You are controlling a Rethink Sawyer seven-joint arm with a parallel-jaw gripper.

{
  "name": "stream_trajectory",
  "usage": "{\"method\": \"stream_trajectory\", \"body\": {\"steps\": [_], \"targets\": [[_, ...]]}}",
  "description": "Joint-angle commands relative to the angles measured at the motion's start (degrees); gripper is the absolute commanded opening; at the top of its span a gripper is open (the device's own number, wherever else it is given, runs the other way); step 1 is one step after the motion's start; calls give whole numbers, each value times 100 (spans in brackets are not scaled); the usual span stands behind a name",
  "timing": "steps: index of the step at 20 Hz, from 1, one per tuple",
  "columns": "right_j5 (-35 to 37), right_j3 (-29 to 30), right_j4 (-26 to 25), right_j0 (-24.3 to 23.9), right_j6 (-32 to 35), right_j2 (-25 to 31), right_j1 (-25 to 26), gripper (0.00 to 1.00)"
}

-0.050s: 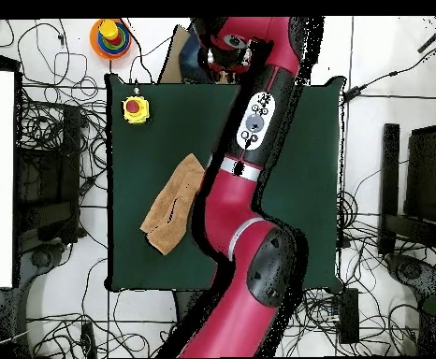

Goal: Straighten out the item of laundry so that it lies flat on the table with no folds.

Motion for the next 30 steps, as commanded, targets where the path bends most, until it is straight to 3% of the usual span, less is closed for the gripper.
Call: {"method": "stream_trajectory", "body": {"steps": [1,7,12,15,30], "targets": [[-144,-529,-365,-54,2693,682,-257,100],[-407,-573,-337,-53,3506,898,-353,100],[-810,-542,-878,-46,3944,987,-177,100],[-1015,-463,-928,-6,4078,806,29,100],[-1442,-266,-729,44,3962,241,643,100]]}}
